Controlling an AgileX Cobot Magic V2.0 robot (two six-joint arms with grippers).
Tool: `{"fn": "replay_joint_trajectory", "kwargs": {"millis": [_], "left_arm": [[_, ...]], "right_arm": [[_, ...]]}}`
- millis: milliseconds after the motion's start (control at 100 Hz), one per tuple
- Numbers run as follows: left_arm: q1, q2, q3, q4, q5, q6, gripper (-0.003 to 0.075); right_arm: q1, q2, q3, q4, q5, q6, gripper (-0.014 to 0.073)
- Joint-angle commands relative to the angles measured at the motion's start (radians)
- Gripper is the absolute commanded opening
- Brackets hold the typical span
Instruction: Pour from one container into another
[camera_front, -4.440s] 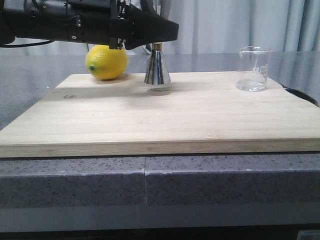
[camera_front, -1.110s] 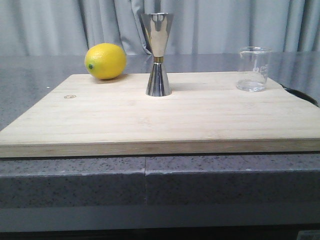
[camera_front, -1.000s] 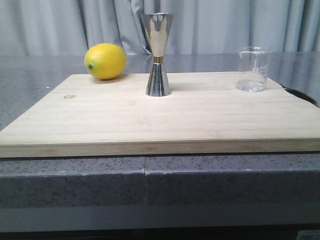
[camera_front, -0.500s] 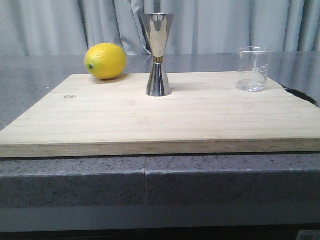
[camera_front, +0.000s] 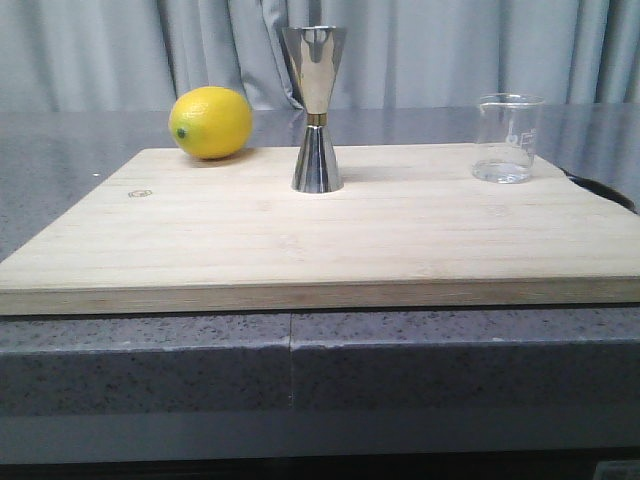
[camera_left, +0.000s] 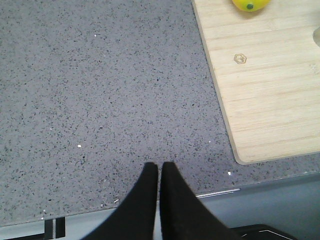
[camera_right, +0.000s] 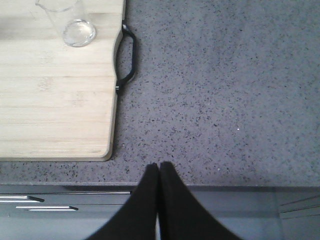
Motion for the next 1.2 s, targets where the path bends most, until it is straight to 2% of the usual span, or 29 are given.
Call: {"fn": "replay_joint_trajectory", "kwargs": {"millis": [0,190,270,380,540,670,800,1020,1070,1190], "left_arm": [[-0.004,0.000,-0.020,0.012,-0.061,-0.011,-0.0021],[0.002,-0.035,0.002,-0.049,-0.078,-0.005,-0.0021],[0.035,-0.094,0.051,-0.093,-0.130,0.073,-0.0021],[0.130,-0.215,0.179,-0.132,-0.347,0.154,-0.0021],[0.257,-0.411,0.461,-0.130,-0.716,0.153,-0.0021],[0.311,-0.557,0.716,-0.130,-0.973,0.153,-0.0021],[0.322,-0.662,0.898,-0.130,-1.137,0.153,-0.0021],[0.322,-0.739,1.069,-0.130,-1.275,0.153,-0.0021],[0.322,-0.756,1.065,-0.130,-1.238,0.153,-0.0021],[0.322,-0.778,1.067,-0.128,-1.242,0.161,-0.0021]], "right_arm": [[-0.006,0.000,-0.034,-0.019,-0.067,-0.003,-0.0064],[-0.006,0.000,-0.034,-0.019,-0.067,-0.003,-0.0064],[-0.006,0.000,-0.034,-0.019,-0.067,-0.003,-0.0064],[-0.006,0.000,-0.034,-0.019,-0.067,-0.003,-0.0064],[-0.006,0.000,-0.034,-0.019,-0.067,-0.003,-0.0064],[-0.006,0.000,-0.034,-0.019,-0.065,-0.003,-0.0064],[-0.006,0.000,-0.034,-0.019,-0.064,-0.003,-0.0064],[-0.006,0.000,-0.034,-0.019,-0.063,-0.003,-0.0064],[-0.006,0.000,-0.034,-0.019,-0.063,-0.003,-0.0064],[-0.006,0.000,-0.034,-0.019,-0.063,-0.003,-0.0064]]}}
